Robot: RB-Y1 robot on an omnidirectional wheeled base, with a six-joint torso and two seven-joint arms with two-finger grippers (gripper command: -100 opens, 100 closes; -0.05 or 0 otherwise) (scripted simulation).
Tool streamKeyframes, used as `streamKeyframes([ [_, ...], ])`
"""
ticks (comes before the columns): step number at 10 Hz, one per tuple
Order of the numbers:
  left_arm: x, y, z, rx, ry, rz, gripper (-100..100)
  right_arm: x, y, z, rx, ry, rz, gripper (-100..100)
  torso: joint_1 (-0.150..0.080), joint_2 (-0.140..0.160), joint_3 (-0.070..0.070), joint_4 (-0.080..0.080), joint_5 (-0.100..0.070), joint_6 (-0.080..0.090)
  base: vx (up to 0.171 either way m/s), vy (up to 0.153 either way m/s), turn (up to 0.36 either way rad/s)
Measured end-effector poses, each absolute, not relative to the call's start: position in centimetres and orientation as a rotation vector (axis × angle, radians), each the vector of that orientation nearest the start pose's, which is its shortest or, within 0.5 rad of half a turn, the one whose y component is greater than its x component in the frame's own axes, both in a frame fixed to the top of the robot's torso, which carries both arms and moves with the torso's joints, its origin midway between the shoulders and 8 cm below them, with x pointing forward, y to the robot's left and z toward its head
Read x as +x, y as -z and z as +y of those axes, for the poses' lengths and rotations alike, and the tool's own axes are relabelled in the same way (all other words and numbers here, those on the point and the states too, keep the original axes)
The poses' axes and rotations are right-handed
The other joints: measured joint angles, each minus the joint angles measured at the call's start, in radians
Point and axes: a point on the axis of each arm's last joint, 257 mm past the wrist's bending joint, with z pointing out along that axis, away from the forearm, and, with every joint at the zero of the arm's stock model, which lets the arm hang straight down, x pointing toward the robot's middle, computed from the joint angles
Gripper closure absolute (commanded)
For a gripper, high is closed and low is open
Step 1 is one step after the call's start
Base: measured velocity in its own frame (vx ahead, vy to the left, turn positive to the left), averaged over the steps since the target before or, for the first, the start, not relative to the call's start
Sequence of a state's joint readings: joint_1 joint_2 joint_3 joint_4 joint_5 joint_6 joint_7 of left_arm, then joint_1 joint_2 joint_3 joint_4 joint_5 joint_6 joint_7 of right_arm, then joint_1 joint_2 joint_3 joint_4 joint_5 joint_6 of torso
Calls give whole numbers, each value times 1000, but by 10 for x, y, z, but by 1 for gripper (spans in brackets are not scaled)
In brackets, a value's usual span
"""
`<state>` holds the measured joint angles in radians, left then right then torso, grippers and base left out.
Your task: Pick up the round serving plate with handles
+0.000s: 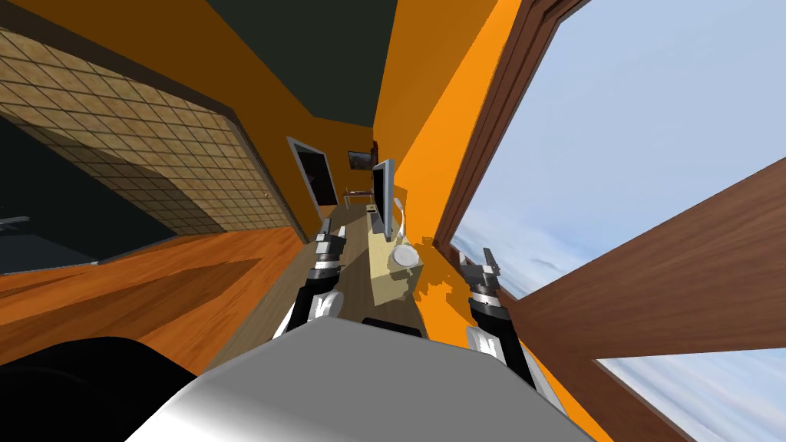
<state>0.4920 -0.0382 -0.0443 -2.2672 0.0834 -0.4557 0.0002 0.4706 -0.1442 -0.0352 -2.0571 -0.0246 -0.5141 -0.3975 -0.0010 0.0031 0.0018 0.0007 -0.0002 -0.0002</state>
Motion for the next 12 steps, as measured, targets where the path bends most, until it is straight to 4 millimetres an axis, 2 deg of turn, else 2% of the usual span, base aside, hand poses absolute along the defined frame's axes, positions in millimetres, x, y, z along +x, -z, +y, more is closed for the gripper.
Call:
streamKeyframes([
  [4,355,-13,278,-783,1391,562,0,396,90,-303,1027,-1675,698,-100,0,1,0,0,0,0,-59,-6,105],
  [6,355,-12,278,-783,1391,562,0,399,94,-306,1069,-1712,685,-100,0,-1,-1,0,0,1,-30,-4,66],
  [9,355,-13,278,-783,1391,562,0,410,116,-313,1174,-1771,659,-100,1,0,0,0,0,0,-57,-2,116],
  [12,355,-13,278,-783,1391,562,0,419,129,-319,1263,-1825,623,-100,0,-1,0,0,0,0,-37,-1,81],
])
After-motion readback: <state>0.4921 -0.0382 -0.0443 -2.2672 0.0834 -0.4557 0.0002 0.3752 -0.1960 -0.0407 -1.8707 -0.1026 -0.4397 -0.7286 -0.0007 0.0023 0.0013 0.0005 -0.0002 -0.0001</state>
